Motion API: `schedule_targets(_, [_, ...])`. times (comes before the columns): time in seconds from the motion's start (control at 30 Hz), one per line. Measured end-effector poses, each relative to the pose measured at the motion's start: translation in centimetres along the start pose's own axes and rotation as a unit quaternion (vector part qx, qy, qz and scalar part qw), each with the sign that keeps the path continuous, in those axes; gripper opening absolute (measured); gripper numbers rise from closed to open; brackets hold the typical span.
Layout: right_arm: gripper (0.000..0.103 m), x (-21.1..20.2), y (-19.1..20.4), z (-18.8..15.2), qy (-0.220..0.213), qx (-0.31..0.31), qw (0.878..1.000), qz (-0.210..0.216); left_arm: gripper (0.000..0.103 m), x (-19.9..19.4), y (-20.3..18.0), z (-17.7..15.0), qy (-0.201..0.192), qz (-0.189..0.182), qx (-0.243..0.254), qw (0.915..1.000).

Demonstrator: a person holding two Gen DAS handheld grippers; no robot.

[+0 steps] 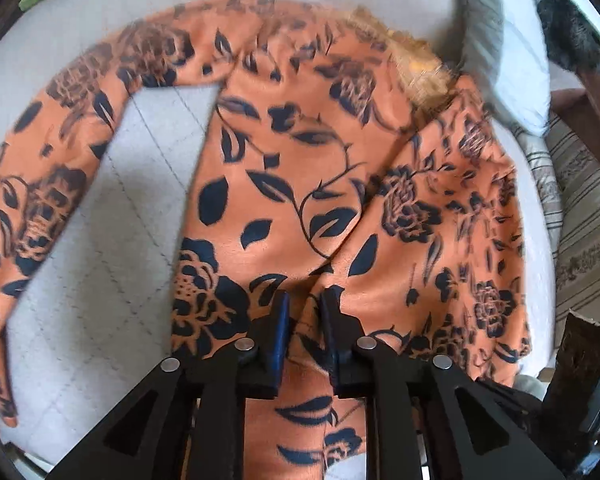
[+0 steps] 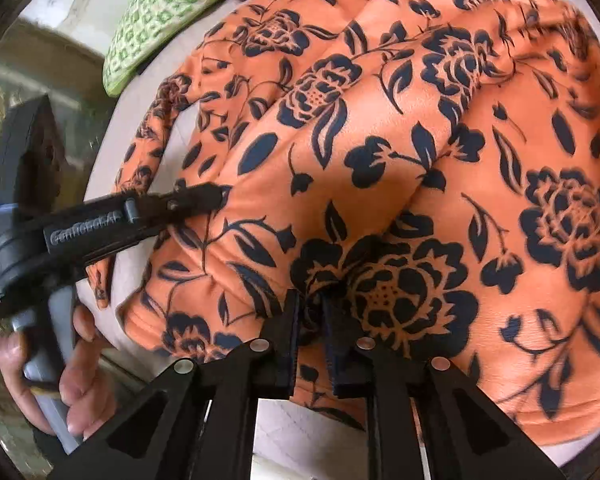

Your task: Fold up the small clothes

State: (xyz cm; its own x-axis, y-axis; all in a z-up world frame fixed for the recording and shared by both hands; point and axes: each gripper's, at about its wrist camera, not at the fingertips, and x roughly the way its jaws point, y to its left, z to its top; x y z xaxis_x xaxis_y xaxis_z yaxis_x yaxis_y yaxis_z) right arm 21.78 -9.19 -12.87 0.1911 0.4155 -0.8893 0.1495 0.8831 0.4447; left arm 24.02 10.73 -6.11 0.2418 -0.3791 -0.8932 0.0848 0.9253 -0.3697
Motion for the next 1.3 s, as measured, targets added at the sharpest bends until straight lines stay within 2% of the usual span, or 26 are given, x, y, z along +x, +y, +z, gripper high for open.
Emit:
schedule_targets(0.03, [0.028, -0.6, 0.3, 0.0, -0.009, -0.002, 1.0, 0.004, 0.025, -1.0, 0.1, 0.0, -0.015, -0.008, -0.003, 0.9998])
schedule_targets(0.1, [0.041, -2.7, 1.2, -0.2, -0.039, -0.014, 0.999, 0.015, 0.045, -3.7, 1.0, -0.5, -0.057, -0.021, -0.025, 0.9978])
schedule_targets(0.13, [0.045, -4.2, 1.9, -0.2, -0.055, -0.024, 0.998, 0.019, 0.05, -5.0, 1.7, -0.9, -0.077, -0.028, -0.039, 0.9959])
schedule_targets(0.2, [0.051, -6.3, 3.0, -0.2, -0.08, -0.042, 0.996, 0.024, 0.054, -8.0, 4.1, -2.3, -0.13, -0.043, -0.088, 0.9867])
schedule_targets(0.27, [0.056, -8.0, 4.0, 0.2, -0.103, -0.05, 0.993, 0.027, 0.055, -10.2, 7.0, -3.8, -0.165, -0.035, -0.134, 0.9765])
schedule_targets(0.4, [0.057, -8.4, 6.5, 2.0, -0.112, -0.063, 0.989, 0.068, 0.055, -13.2, 13.7, -7.8, -0.22, 0.006, -0.263, 0.9394])
schedule_targets(0.47, [0.057, -7.7, 7.7, 2.5, -0.105, -0.07, 0.988, 0.084, 0.055, -13.8, 16.4, -10.2, -0.236, 0.034, -0.327, 0.9143])
schedule_targets(0.57, [0.057, -5.5, 10.8, 3.8, -0.092, -0.092, 0.986, 0.1, 0.054, -14.3, 18.8, -13.4, -0.258, 0.037, -0.388, 0.8842])
schedule_targets(0.63, [0.057, -3.7, 12.7, 4.1, -0.075, -0.104, 0.986, 0.105, 0.054, -14.8, 20.2, -15.0, -0.271, 0.051, -0.415, 0.8671])
schedule_targets(0.7, [0.057, -2.2, 14.0, 3.9, -0.063, -0.117, 0.985, 0.11, 0.054, -14.8, 21.0, -15.7, -0.275, 0.059, -0.438, 0.854])
schedule_targets(0.73, [0.057, -1.6, 14.5, 3.8, -0.058, -0.121, 0.985, 0.112, 0.054, -14.4, 21.6, -15.9, -0.26, 0.073, -0.45, 0.8512])
schedule_targets(0.87, [0.057, 0.0, 15.5, 3.2, -0.042, -0.129, 0.984, 0.118, 0.048, -10.5, 22.1, -14.3, -0.188, 0.069, -0.452, 0.869])
schedule_targets(0.97, [0.057, 0.2, 15.2, 3.1, -0.039, -0.128, 0.984, 0.118, 0.048, -10.1, 21.3, -12.3, -0.184, 0.116, -0.424, 0.8793])
schedule_targets(1.0, [0.057, 0.1, 14.9, 3.1, -0.04, -0.126, 0.984, 0.12, 0.045, -9.8, 21.2, -11.8, -0.176, 0.129, -0.418, 0.8818])
schedule_targets(1.03, [0.057, 0.0, 14.6, 3.2, -0.039, -0.123, 0.984, 0.122, 0.039, -9.4, 20.7, -11.2, -0.17, 0.152, -0.407, 0.8844])
schedule_targets(1.07, [0.057, -0.1, 14.2, 3.2, -0.04, -0.118, 0.985, 0.121, 0.022, -9.2, 20.0, -10.9, -0.167, 0.175, -0.395, 0.8864])
schedule_targets(1.1, [0.057, -0.2, 14.0, 3.3, -0.04, -0.115, 0.985, 0.12, 0.009, -9.0, 19.5, -10.6, -0.167, 0.175, -0.38, 0.8929])
schedule_targets(1.13, [0.057, -0.4, 13.7, 3.3, -0.041, -0.113, 0.985, 0.119, 0.008, -9.0, 18.9, -10.3, -0.168, 0.163, -0.366, 0.9005])
schedule_targets(1.17, [0.057, -0.5, 13.5, 3.3, -0.043, -0.111, 0.986, 0.119, 0.007, -9.2, 18.5, -10.2, -0.176, 0.165, -0.358, 0.9021])
schedule_targets(1.23, [0.057, -1.0, 13.0, 3.4, -0.047, -0.107, 0.986, 0.12, 0.007, -10.6, 17.4, -9.9, -0.218, 0.159, -0.334, 0.9029])
schedule_targets(1.3, [0.057, -1.5, 12.7, 3.4, -0.05, -0.109, 0.985, 0.12, 0.007, -13.4, 14.9, -10.5, -0.289, 0.131, -0.293, 0.9019])
